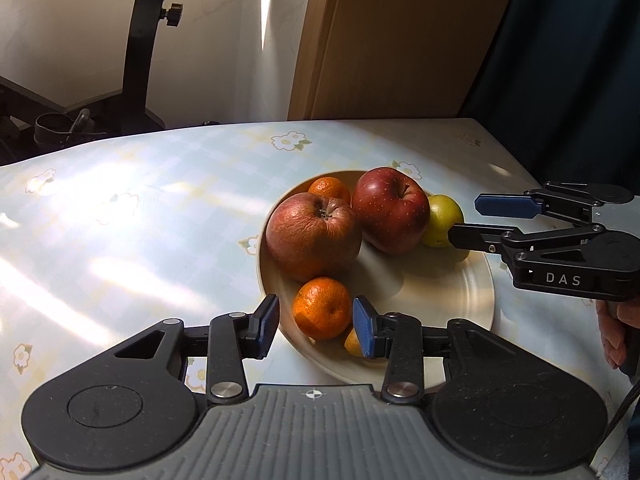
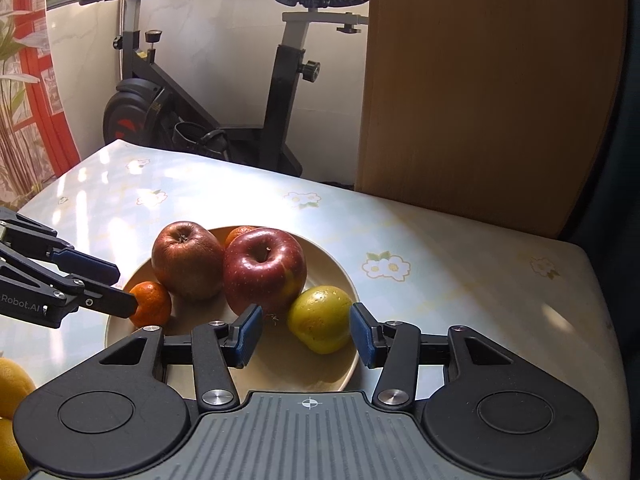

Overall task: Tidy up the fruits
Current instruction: 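Open both grippers to release the fruits on the plate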

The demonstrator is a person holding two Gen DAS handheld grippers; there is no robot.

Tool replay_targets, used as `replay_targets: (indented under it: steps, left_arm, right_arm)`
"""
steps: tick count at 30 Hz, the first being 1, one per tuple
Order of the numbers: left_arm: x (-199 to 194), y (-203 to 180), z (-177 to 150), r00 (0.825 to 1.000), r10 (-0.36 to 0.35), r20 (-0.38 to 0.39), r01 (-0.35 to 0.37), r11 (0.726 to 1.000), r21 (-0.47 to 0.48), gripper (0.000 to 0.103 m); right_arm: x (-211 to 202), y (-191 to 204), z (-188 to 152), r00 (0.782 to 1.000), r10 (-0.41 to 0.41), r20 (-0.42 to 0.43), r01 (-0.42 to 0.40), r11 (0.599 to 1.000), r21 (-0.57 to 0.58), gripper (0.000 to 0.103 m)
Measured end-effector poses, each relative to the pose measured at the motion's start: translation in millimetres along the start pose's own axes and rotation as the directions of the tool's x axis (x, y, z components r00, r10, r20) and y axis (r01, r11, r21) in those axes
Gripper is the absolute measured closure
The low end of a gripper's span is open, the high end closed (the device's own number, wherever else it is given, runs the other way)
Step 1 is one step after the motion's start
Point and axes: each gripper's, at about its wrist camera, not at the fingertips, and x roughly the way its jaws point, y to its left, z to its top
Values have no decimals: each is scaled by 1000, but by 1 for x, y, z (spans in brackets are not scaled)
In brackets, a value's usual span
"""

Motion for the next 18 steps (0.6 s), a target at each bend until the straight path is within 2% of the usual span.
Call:
replay_targets:
  steps: [8, 18]
  left_arm:
    - [-31, 9, -12, 999, 14, 29, -13, 1000, -17, 59]
    - [-71, 16, -31, 997, 44, 63, -46, 999, 28, 59]
  right_arm:
    - [-26, 13, -13, 1000, 4, 23, -5, 998, 60, 58]
    - [-53, 37, -35, 998, 35, 44, -41, 991, 128, 58]
